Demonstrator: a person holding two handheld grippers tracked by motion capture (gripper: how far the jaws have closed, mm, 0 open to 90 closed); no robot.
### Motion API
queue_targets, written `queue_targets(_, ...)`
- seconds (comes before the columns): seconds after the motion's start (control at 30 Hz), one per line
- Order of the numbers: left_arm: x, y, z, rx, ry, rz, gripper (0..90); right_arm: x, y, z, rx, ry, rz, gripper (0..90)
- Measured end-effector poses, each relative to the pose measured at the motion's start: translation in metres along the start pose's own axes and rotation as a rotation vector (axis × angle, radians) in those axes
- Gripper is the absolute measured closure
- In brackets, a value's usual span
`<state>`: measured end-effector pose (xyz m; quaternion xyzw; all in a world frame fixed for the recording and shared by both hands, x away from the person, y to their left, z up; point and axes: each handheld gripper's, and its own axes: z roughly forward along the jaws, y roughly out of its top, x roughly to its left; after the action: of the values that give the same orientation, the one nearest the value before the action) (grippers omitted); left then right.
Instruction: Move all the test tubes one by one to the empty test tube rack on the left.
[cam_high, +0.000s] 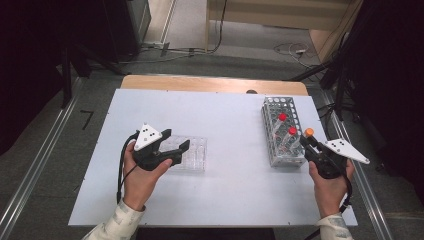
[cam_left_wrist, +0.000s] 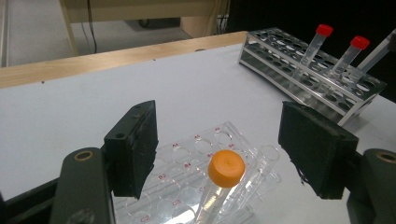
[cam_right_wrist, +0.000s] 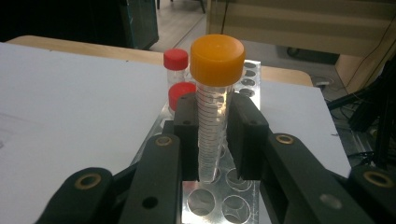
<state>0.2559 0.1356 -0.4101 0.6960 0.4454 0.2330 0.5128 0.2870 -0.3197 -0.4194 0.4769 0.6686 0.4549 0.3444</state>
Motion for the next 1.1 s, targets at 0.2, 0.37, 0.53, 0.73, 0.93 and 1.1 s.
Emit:
queue_targets(0.2,0.0,0.0,0.0,-0.002,0.001,0.0,29.2,0.004,0.008,-0.011,-0.033,0.021,-0.005,72.3)
queue_targets(0.37,0.0,0.0,-0.001,-0.003,0.0,-0.001,29.2,0.01,0.014,-0.018,-0.047,0.044,-0.015,72.3)
queue_targets(0.53,0.0,0.001,-0.001,-0.002,-0.002,-0.001,29.2,0.015,0.017,-0.021,-0.048,0.089,-0.007,72.4)
queue_targets(0.73,0.0,0.001,-0.001,-0.001,-0.002,0.0,29.2,0.025,0.019,-0.021,-0.039,0.132,-0.022,72.4)
queue_targets(0.93,-0.001,0.001,-0.001,0.0,-0.003,0.0,29.2,0.037,0.017,-0.016,-0.017,0.179,-0.042,72.3)
queue_targets(1.1,-0.001,0.001,0.0,0.0,-0.006,0.001,29.3,0.049,0.015,-0.012,0.003,0.223,-0.055,72.3)
